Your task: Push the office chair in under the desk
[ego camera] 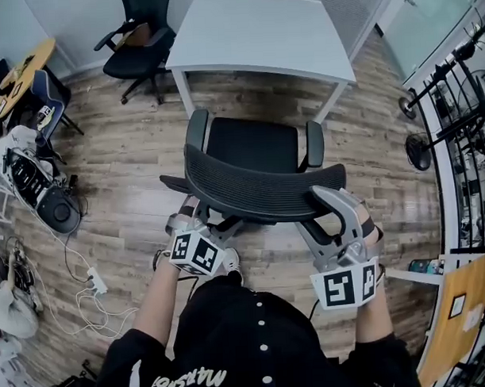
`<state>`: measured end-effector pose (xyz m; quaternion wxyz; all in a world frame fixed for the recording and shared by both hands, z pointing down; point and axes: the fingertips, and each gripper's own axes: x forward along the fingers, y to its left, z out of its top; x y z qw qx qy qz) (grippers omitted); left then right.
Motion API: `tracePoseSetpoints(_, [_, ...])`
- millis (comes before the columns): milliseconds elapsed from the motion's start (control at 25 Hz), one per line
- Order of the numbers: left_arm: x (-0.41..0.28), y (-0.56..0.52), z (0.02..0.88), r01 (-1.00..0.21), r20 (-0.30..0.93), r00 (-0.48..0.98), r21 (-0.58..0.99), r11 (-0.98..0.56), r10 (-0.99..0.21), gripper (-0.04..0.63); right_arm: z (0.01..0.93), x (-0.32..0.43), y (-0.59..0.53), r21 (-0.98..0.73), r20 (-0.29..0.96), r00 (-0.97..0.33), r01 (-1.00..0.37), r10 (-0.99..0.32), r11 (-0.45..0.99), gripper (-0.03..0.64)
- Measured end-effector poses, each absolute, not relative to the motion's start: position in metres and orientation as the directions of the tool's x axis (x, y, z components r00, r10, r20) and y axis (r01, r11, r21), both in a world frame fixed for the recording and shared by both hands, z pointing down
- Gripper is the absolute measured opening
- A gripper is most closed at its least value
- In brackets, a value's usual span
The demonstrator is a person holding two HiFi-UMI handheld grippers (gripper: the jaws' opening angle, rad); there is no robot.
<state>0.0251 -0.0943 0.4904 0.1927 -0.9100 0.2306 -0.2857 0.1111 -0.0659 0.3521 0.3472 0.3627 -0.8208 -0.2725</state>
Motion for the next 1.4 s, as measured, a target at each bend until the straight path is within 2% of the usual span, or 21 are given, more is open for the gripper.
tracePoseSetpoints(1400, [0.040,-0.184,0.494,-0.315,0.432,0.726,-0.483,-0.817,-0.535,0.321,0.357,0.126,-0.156,0.704,0.380,-0.457,-0.422,-0.805,0.572,0.250])
